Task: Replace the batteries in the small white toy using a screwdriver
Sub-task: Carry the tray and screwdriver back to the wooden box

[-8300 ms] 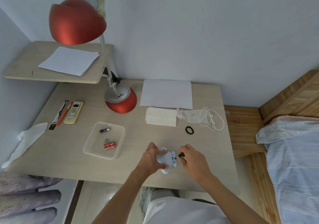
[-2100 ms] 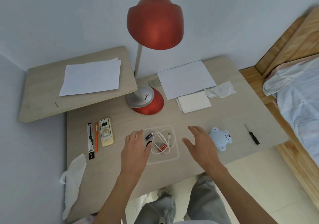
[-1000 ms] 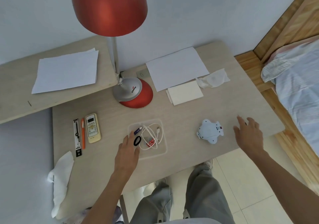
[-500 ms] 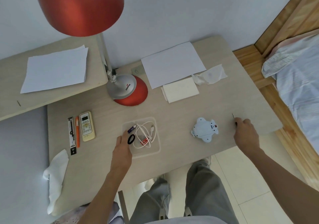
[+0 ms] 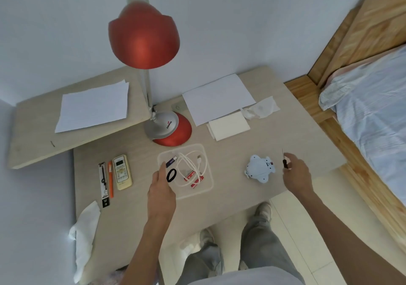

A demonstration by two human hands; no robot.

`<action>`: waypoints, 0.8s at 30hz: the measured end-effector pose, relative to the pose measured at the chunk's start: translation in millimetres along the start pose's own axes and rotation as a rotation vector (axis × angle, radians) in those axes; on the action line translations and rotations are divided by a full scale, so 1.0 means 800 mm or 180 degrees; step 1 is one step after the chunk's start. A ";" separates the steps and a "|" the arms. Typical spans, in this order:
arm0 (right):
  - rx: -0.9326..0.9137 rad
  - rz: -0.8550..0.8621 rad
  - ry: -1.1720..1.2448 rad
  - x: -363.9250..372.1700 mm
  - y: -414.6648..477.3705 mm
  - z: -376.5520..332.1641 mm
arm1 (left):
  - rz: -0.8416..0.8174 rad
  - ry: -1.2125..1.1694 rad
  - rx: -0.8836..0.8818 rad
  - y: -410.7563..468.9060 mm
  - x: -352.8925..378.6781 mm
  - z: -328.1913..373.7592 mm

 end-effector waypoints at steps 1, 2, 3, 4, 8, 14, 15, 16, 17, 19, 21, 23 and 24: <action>0.0061 0.0033 0.0272 -0.003 -0.011 -0.007 | 0.0011 0.0003 0.0043 -0.003 -0.007 0.008; 0.0120 0.0038 0.0576 -0.006 -0.024 -0.014 | 0.0023 0.0007 0.0083 -0.007 -0.014 0.017; 0.0194 0.0026 0.0886 -0.010 -0.039 -0.023 | 0.0027 0.0018 0.0113 -0.012 -0.020 0.024; 0.0267 -0.0010 0.1199 -0.013 -0.055 -0.033 | 0.0025 0.0039 0.0136 -0.016 -0.025 0.032; 0.0464 -0.0323 0.2374 -0.028 -0.113 -0.079 | -0.0005 0.0040 0.0331 -0.034 -0.047 0.076; 0.0133 -0.1114 0.3058 -0.083 -0.168 -0.127 | 0.0120 0.0223 0.0565 -0.075 -0.076 0.155; 0.0026 -0.1176 0.3055 -0.100 -0.170 -0.130 | 0.0162 0.0284 0.0635 -0.084 -0.078 0.170; -0.0083 -0.1226 0.3021 -0.116 -0.174 -0.131 | 0.0211 0.0322 0.0699 -0.094 -0.079 0.186; -0.0165 -0.1258 0.2977 -0.131 -0.176 -0.128 | 0.0239 0.0336 0.0757 -0.104 -0.078 0.201; -0.0252 -0.1280 0.2997 -0.159 -0.185 -0.116 | 0.0222 0.0316 0.0908 -0.129 -0.075 0.234; -0.0320 -0.1274 0.3109 -0.188 -0.194 -0.098 | 0.0133 0.0227 0.1082 -0.154 -0.070 0.272; -0.0391 -0.1222 0.3167 -0.221 -0.205 -0.075 | 0.0095 0.0141 0.1216 -0.174 -0.062 0.308; -0.0420 -0.1181 0.3190 -0.237 -0.212 -0.060 | 0.0075 0.0114 0.1313 -0.187 -0.056 0.325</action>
Point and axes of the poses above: each hand's wrist, its own y-axis towards the middle knuckle, its own x-axis out of the palm, z = x × y, the point moved 7 cm from there along y, towards the middle knuckle, and after that the axes turned 2 degrees about x, right-handed, at the moved point
